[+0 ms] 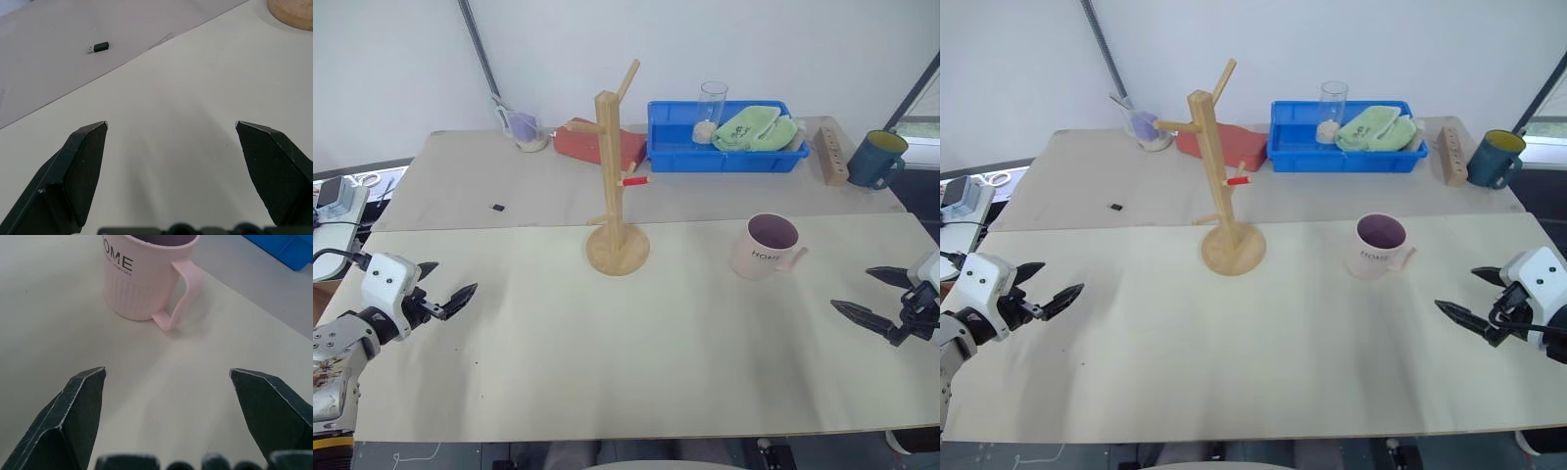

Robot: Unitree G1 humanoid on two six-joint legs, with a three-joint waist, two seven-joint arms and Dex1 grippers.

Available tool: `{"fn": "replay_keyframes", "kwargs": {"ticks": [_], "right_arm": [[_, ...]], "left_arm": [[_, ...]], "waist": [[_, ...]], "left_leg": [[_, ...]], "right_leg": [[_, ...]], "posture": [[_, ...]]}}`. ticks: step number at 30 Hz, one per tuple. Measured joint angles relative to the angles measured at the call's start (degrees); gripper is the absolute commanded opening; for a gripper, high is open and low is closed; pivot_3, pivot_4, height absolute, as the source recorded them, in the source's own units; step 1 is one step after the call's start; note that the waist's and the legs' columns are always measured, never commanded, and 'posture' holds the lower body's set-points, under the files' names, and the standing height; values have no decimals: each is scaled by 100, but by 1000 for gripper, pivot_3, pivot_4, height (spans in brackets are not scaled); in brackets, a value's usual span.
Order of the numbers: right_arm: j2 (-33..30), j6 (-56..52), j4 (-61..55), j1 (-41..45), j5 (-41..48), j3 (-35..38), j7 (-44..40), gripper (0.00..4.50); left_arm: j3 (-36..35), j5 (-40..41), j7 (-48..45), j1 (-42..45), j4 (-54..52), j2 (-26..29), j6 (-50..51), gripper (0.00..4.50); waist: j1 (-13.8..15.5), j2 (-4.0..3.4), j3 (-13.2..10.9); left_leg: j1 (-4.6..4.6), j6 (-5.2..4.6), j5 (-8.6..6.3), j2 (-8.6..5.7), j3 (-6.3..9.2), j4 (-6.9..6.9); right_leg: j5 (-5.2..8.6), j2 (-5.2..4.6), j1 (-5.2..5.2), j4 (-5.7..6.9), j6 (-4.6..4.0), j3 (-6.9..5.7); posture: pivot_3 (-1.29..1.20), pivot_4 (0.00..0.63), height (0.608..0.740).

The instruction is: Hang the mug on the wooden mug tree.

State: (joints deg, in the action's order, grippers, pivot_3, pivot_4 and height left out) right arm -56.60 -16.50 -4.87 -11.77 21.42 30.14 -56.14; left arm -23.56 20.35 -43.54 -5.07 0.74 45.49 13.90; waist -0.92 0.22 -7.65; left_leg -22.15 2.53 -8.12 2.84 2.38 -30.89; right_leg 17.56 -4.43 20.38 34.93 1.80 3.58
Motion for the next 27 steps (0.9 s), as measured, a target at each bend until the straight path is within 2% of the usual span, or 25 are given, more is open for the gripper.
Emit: {"fn": "replay_keyframes", "kwargs": {"ticks": [11,17,23,27], "right_arm": [[229,-137,-362,85,-40,-23,369,4478],[290,-190,-487,141,-41,-20,460,4478],[681,-504,-957,88,13,0,861,4478],[1427,-743,-1551,-3,26,4,1537,4478]], "left_arm": [[-220,635,-703,-105,-141,-7,176,4500],[-177,430,-906,-169,-145,80,-111,4500],[564,849,-1517,510,-988,157,309,4500],[1199,1257,-1779,1190,-1651,144,837,4500]], "waist": [[-9,0,0],[5,0,0],[47,0,0],[19,4,3]], "left_leg": [[4,0,0,1,-2,-1],[5,0,0,1,-3,-1],[-16,0,0,1,-22,-2],[-13,-1,1,3,-18,-6]], "right_leg": [[0,0,-2,3,1,1],[0,0,-4,4,1,3],[0,-2,-7,2,1,6],[-7,6,-13,12,12,6]], "posture": [[0,150,721],[0,150,721],[0,150,721],[0,150,721]]}}
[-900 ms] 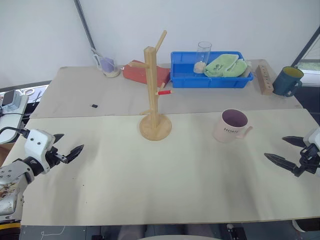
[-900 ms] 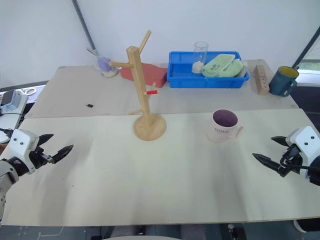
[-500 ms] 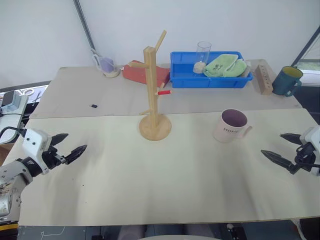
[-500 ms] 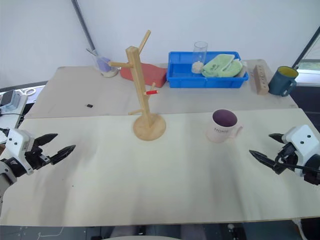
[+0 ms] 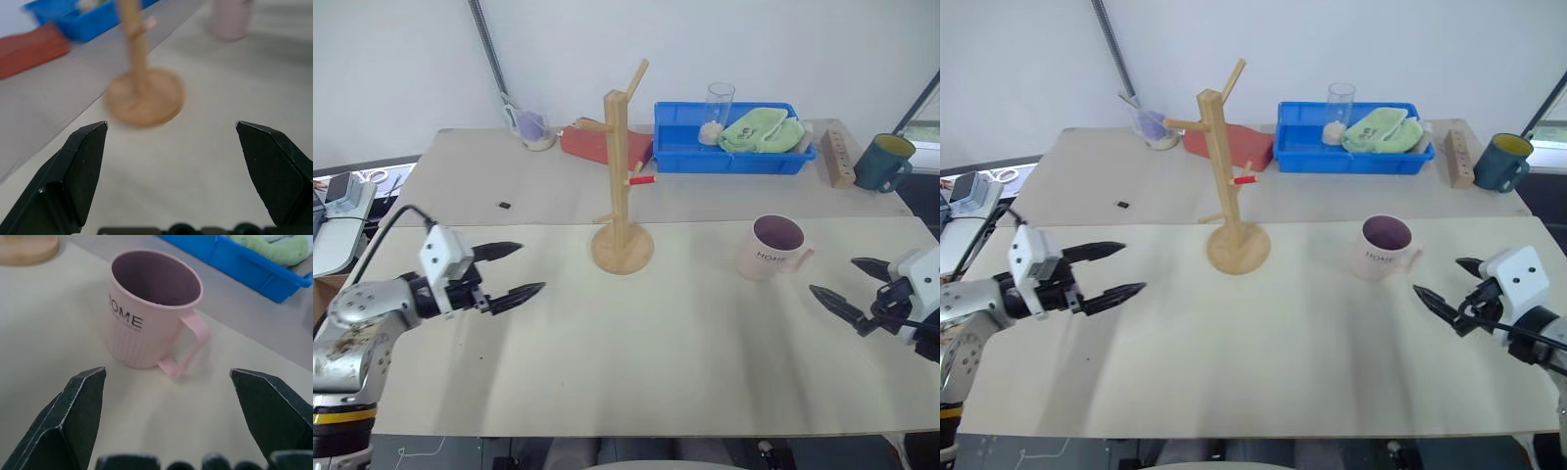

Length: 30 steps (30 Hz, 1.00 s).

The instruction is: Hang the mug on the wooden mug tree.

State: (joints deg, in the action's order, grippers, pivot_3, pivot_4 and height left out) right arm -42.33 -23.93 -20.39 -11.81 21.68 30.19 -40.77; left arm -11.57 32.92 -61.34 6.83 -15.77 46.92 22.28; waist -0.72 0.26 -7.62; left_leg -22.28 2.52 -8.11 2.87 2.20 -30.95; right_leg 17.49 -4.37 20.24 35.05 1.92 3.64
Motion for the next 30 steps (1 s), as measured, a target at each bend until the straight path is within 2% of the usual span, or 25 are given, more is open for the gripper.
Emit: {"fn": "replay_keyframes", "kwargs": {"ticks": [3,7,13,15,30], "right_arm": [[647,-57,-287,28,-114,-133,703,4478],[1485,-80,-125,402,-478,-603,1662,4478],[1712,69,764,997,-810,-780,2183,4478],[1759,167,1064,1177,-900,-794,2355,4478],[1868,241,1676,1751,-788,-918,2403,4478]], "left_arm": [[438,360,-174,389,-451,-24,406,4500],[959,780,-384,905,-845,-246,714,4500],[1334,930,-456,1232,-960,-500,910,4500],[1414,947,-467,1256,-994,-539,917,4500],[1418,959,-442,1220,-1056,-534,924,4500]], "waist": [[-52,-4,3],[-105,-7,7],[-125,-11,9],[-135,-11,9],[-156,-14,11]], "left_leg": [[7,-2,1,-1,3,-2],[10,-3,2,-3,14,-4],[8,-10,6,-4,14,-15],[8,-54,34,-4,15,-15],[-1,-64,39,0,58,-15]], "right_leg": [[-9,8,0,4,15,11],[-10,18,1,5,17,17],[-12,26,-6,6,21,24],[-14,30,-7,8,24,29],[-15,73,-10,11,23,54]], "posture": [[0,150,721],[0,150,721],[0,150,721],[0,150,721],[0,150,721]]}}
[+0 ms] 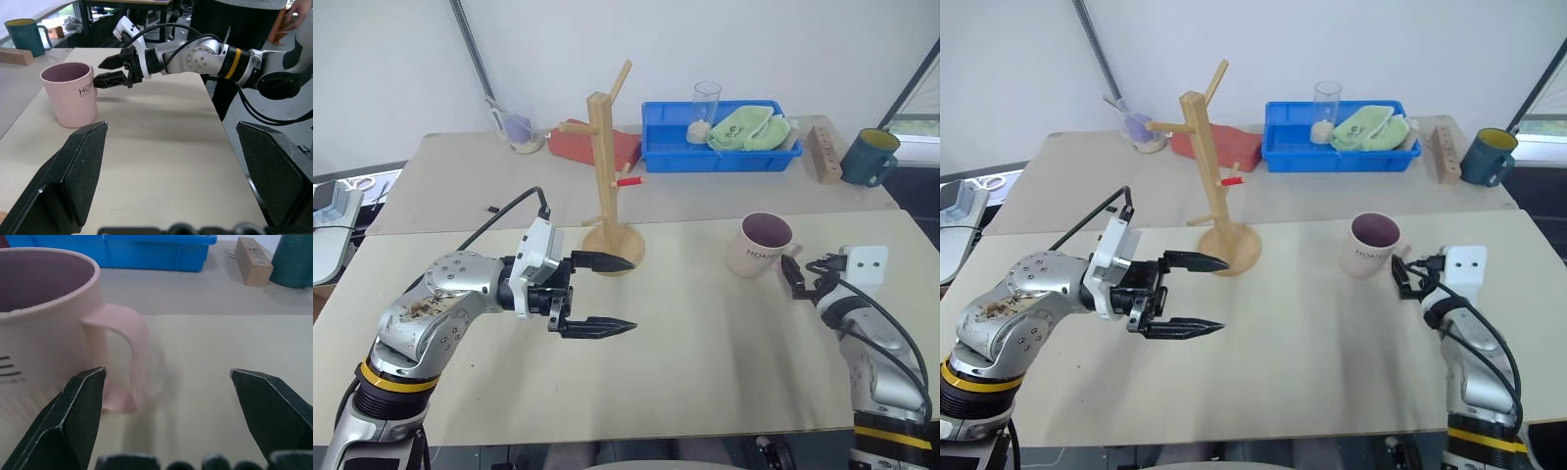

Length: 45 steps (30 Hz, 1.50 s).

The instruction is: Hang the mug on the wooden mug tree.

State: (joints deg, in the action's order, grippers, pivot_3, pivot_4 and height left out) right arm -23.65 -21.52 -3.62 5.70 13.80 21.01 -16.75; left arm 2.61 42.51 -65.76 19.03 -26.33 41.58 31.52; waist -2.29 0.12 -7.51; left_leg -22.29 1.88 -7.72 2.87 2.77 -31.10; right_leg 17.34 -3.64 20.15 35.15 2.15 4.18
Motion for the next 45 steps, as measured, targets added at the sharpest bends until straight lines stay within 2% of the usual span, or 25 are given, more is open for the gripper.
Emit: {"fn": "replay_keyframes", "kwargs": {"ticks": [9,13,21,23,28,32,37,41,45], "right_arm": [[46,-1,507,347,65,-63,-15,4478],[108,-71,713,455,120,-89,-61,3339],[122,-123,927,535,244,-231,-313,567],[113,-112,927,595,267,-237,-361,47],[-141,-105,828,610,193,-495,-631,47],[-1126,166,271,700,-425,-1175,-1194,47],[-2264,768,-242,2073,-1339,-2315,-2248,47],[-2298,1206,-234,3376,-1637,-3005,-2987,47],[-2034,1518,161,4137,-1831,-3517,-3468,47]], "left_arm": [[2,-16,-2,-3,-6,0,-2,4500],[2,-45,3,-12,-9,0,-6,4500],[-6,-111,92,-154,-14,0,-21,4500],[-38,-162,161,-181,1,0,-20,4500],[-325,-162,380,-246,25,17,-6,4500],[-595,-158,484,-481,55,99,5,4500],[-1025,-12,510,-662,211,111,-25,4500],[-1454,278,575,-789,251,94,3,4500],[-1782,701,711,-817,264,88,190,4500]], "waist": [[-8,-3,2],[-17,-5,3],[-16,-9,5],[-17,-9,6],[-14,-13,6],[-23,-26,2],[-62,-28,-1],[-30,-22,-5],[34,-18,-6]], "left_leg": [[-1,-1,1,0,17,0],[-1,-2,1,0,18,0],[-1,-2,1,0,18,0],[-1,-2,1,0,18,0],[-3,-2,1,0,18,0],[-1,-2,1,-1,15,-1],[8,-2,1,2,24,3],[9,-1,1,6,21,3],[1,-1,1,6,17,2]], "right_leg": [[0,18,-1,10,-1,8],[0,19,-1,12,-1,8],[0,19,-2,12,-1,10],[0,20,-2,13,-1,10],[0,20,0,14,-1,11],[0,20,6,13,-1,17],[0,22,17,12,-1,13],[0,21,11,8,-2,9],[0,20,5,6,-2,7]], "posture": [[0,150,721],[0,150,721],[0,150,721],[0,150,721],[0,150,721],[0,150,721],[0,150,721],[0,150,721],[0,150,721]]}}
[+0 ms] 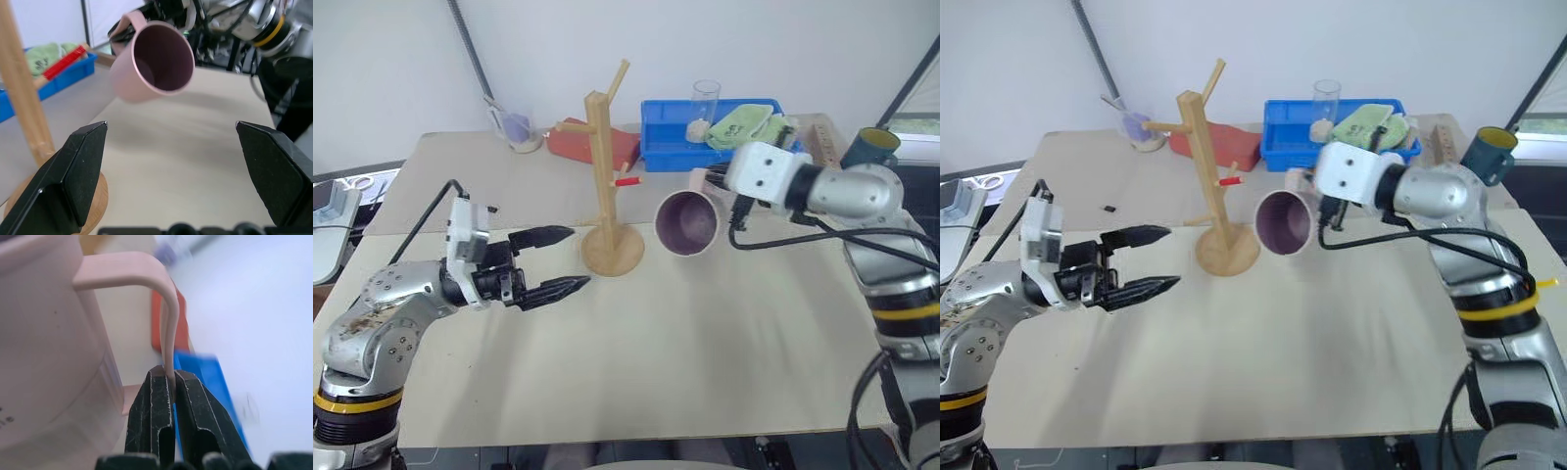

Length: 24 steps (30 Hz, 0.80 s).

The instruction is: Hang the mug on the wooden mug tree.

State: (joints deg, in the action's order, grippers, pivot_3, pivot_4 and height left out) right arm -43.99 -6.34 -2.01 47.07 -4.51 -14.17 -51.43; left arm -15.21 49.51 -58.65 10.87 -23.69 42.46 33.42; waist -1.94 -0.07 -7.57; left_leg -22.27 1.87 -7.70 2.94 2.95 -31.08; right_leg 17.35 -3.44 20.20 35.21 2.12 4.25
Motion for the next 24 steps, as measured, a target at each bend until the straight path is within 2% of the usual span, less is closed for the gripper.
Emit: {"fn": "replay_keyframes", "kwargs": {"ticks": [8,13,23,24], "right_arm": [[637,599,1340,1113,-409,-504,-359,47],[955,870,1927,1386,-563,-582,-416,47],[1275,1105,2359,1613,-735,-619,-597,47],[1302,1105,2383,1623,-748,-619,-598,419]], "left_arm": [[-164,138,529,289,53,2,177,4500],[-160,335,867,539,-69,0,326,4500],[10,329,1032,608,-81,-69,382,4500],[16,317,1031,607,-81,-75,375,4500]], "waist": [[1,-12,7],[-25,-12,7],[-48,-11,7],[-49,-11,7]], "left_leg": [[4,0,0,0,2,11],[10,-1,0,0,3,11],[18,0,0,1,9,14],[19,0,0,1,9,14]], "right_leg": [[-2,1,0,10,0,-4],[-19,3,4,32,31,-4],[-17,9,7,64,28,-3],[-17,9,7,64,28,-3]], "posture": [[0,150,721],[0,150,721],[0,150,721],[0,150,721]]}}
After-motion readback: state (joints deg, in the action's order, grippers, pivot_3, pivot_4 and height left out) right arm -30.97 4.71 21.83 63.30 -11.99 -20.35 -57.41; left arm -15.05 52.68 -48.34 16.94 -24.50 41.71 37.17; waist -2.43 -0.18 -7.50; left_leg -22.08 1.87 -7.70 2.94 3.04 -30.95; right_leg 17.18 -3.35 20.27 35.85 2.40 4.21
